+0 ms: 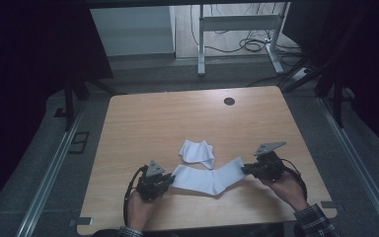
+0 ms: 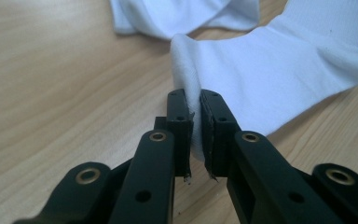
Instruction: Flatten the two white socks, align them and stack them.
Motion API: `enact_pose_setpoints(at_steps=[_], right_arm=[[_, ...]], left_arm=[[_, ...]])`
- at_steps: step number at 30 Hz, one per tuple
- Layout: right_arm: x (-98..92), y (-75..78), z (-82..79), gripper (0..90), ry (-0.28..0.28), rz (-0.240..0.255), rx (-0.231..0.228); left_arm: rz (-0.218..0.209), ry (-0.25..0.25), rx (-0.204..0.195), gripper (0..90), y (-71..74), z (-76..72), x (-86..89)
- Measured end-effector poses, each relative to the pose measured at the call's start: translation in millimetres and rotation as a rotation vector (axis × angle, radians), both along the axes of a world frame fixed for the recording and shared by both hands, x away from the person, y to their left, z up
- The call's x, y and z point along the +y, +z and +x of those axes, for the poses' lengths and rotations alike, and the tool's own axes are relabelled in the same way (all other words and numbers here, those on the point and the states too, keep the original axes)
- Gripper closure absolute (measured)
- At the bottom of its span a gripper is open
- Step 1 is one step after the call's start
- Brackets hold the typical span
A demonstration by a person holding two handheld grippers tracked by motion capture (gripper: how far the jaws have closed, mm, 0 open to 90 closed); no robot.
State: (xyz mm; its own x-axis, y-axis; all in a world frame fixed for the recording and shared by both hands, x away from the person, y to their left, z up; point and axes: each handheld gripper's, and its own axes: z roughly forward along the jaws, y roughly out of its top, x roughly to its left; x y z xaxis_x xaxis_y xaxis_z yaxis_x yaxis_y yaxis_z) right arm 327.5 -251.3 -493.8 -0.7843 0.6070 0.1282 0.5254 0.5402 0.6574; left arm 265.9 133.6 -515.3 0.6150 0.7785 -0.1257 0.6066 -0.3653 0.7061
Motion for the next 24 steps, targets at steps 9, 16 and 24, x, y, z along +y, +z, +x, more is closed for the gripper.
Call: enact_pose_setpoints(at_steps=[9, 16, 24], right_arm=[[0.9, -18.1, 4.3, 73.8, -0.003, -0.057, 0.022], [-13.7, -9.5, 9.4, 65.4, -0.062, -0.039, -0.061], [-34.2, -9.8, 17.6, 56.8, -0.134, -0.051, -0.125]], left_arm=[[0.013, 0.046, 0.032, 69.3, -16.2, 9.5, 1.4], [-0.013, 0.059, -0.02, 64.9, 7.1, 25.9, 3.4], [-0.014, 0.047, -0.022, 65.0, 17.6, 59.4, -10.2]])
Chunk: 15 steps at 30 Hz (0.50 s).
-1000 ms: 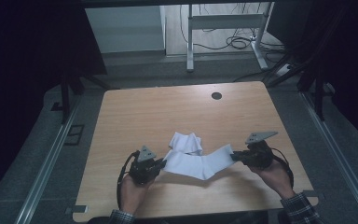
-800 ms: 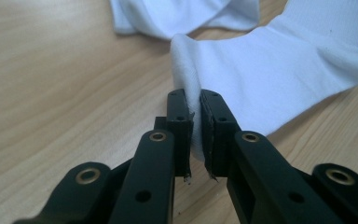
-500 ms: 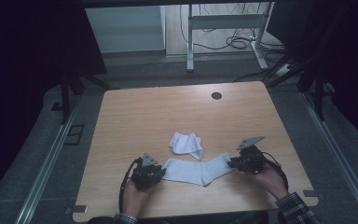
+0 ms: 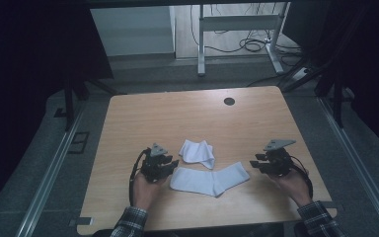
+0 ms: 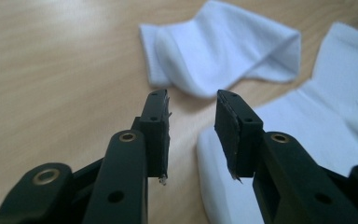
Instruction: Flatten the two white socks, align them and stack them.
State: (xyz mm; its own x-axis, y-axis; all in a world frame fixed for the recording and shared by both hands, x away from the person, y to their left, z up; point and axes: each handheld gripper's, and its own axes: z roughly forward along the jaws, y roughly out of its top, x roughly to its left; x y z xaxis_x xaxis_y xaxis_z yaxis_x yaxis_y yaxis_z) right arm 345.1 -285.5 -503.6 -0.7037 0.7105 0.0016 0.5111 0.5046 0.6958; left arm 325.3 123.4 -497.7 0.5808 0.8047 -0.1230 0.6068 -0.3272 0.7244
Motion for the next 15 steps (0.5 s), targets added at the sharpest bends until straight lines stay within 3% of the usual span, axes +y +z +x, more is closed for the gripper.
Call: enact_pose_setpoints(at_steps=[1, 7, 15], right_arm=[[-5.7, -1.7, 2.6, 55.2, -0.017, -0.008, -0.016], [-21.3, -12.0, 11.9, 46.9, -0.065, -0.03, -0.011], [-28.8, -18.2, 16.8, 43.5, -0.091, -0.027, -0.007]], left_arm=[[0.002, 0.001, 0.003, 65.1, 1.0, 4.5, -2.3], [0.025, 0.001, 0.039, 65.8, -1.9, 32.5, -15.3], [0.034, 0.0, 0.078, 65.4, -13.7, 49.4, -26.2]])
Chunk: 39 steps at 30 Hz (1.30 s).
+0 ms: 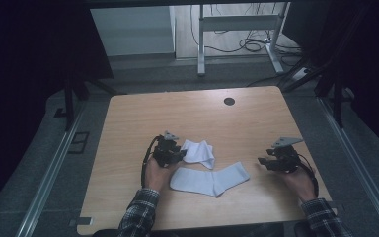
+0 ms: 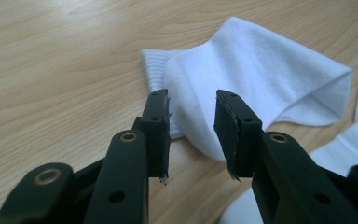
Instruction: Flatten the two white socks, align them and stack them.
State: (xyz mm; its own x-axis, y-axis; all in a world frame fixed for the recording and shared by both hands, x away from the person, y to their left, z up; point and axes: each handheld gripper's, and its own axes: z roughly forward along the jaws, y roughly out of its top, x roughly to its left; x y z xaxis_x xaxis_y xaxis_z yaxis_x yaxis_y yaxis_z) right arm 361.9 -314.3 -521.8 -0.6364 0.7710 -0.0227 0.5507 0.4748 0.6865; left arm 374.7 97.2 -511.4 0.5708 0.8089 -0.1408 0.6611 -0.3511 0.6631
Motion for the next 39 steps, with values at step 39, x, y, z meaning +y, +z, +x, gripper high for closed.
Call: enact_pose_setpoints(at_steps=[39], right_arm=[[-1.0, -8.6, 3.6, 39.7, 0.02, 0.012, 0.038]], left_arm=[[-0.277, -0.13, -0.118, 85.0, 143.2, 48.1, -94.1]])
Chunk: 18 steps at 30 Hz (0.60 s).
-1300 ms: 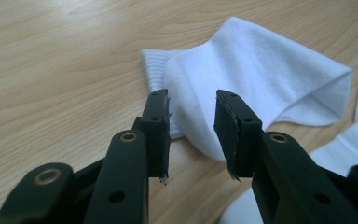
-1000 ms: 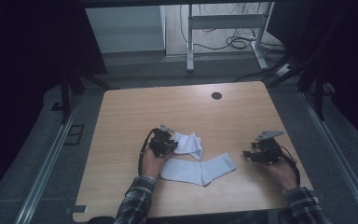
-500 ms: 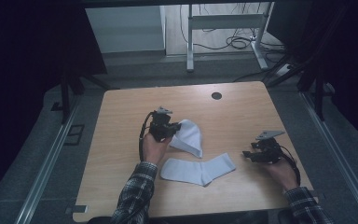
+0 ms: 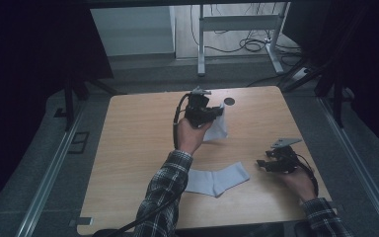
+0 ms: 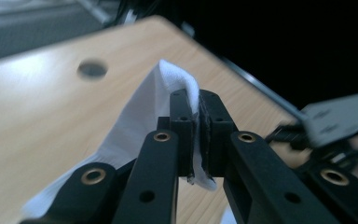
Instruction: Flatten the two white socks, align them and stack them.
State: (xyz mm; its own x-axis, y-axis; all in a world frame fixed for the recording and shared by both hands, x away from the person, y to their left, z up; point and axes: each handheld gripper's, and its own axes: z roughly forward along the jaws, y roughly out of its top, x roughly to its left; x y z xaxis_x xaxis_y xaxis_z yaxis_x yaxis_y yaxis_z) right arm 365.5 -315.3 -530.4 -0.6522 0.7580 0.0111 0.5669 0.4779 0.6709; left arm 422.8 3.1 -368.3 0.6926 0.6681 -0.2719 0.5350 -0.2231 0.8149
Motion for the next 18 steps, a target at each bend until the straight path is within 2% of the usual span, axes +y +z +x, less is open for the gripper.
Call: enact_pose_setpoints(at_steps=[1, 2, 3, 4, 7, 9, 10, 11, 14, 15, 18], right_arm=[[0.0, 0.0, 0.0, 39.7, 0.0, 0.0, 0.0], [0.0, -0.1, -0.2, 39.7, -0.001, 0.004, 0.001], [-0.1, 0.0, -0.2, 39.7, 0.0, 0.005, 0.002], [-0.1, 0.0, -0.1, 39.7, 0.0, 0.005, 0.003], [0.1, 0.0, -0.2, 39.8, -0.001, 0.008, 0.004], [-0.1, 0.1, 0.1, 39.8, 0.001, 0.004, 0.002], [-0.1, 0.0, 0.2, 39.7, 0.002, 0.003, 0.002], [0.2, 0.0, 0.2, 39.6, 0.002, -0.002, 0.0], [0.6, 0.2, 0.0, 39.5, -0.002, -0.003, 0.001], [0.4, 0.1, 0.2, 39.5, 0.001, -0.003, 0.0], [0.5, -0.1, 0.2, 39.4, -0.002, 0.0, 0.0]], left_arm=[[-0.003, -0.002, -0.016, 85.0, 7.8, -0.9, -1.5], [-0.025, 0.008, -0.066, 85.0, 29.5, -4.1, -1.4], [-0.025, 0.008, -0.066, 84.9, 29.5, -4.1, -1.4], [-0.03, 0.026, -0.09, 85.0, 41.4, -6.9, 4.7], [-0.024, 0.045, -0.086, 85.0, 41.0, -8.3, 13.7], [-0.014, 0.06, -0.063, 85.0, 31.4, -7.8, 22.2], [-0.009, 0.073, -0.038, 84.9, 21.2, -7.0, 28.6], [0.004, 0.095, 0.001, 84.9, 1.2, -4.9, 39.0], [0.021, 0.127, 0.057, 84.9, -30.5, -2.7, 55.3], [0.021, 0.127, 0.057, 84.9, -30.5, -2.7, 55.3], [0.036, 0.165, 0.101, 84.9, -57.7, -2.7, 72.0]])
